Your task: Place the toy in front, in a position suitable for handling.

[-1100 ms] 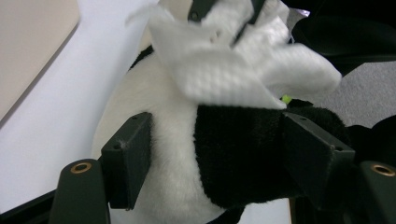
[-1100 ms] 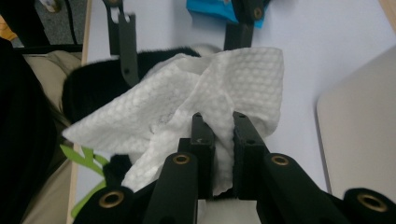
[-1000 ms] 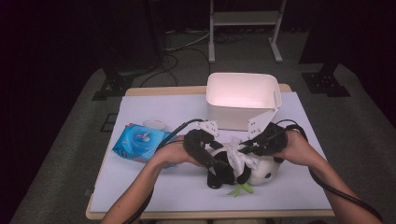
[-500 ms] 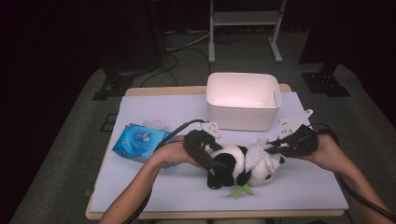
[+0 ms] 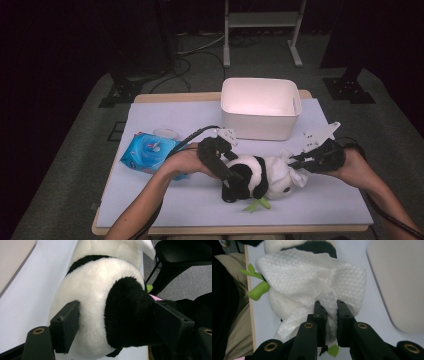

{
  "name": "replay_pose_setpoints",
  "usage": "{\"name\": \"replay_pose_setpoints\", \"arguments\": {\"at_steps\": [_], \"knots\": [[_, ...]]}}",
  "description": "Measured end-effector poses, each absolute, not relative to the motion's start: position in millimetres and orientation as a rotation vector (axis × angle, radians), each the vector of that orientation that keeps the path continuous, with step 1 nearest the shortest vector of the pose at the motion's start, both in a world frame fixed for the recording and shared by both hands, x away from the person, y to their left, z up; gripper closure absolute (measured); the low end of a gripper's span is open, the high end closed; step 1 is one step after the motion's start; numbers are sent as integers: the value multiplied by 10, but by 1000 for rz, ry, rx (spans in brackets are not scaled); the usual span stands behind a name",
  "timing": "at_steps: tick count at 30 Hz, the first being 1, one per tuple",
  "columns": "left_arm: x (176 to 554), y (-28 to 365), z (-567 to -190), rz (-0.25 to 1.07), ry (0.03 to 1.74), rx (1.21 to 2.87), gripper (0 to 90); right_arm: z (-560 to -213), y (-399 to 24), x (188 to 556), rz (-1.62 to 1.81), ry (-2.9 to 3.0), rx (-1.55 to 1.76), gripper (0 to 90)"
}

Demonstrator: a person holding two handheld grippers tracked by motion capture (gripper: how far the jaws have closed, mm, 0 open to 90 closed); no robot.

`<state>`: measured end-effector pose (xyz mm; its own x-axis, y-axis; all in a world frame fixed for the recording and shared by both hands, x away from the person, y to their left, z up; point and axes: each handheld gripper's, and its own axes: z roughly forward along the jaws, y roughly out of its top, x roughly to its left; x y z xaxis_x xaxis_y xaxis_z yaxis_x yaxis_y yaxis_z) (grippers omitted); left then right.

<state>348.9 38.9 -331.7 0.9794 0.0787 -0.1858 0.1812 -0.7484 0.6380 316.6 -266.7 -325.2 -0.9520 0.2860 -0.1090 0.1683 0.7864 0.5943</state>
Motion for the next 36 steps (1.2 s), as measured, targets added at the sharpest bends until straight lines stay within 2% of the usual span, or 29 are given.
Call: {"name": "replay_pose_setpoints", "arguments": {"at_steps": [11,36], "knots": [[3530,269,-3255,-177,188,2461,206,-3235,-2436,3181,914,2793,274,800],[3568,-209,-3408,-138,141,2609,169,-3295,-2398,3161,938,2792,260,801]]}}
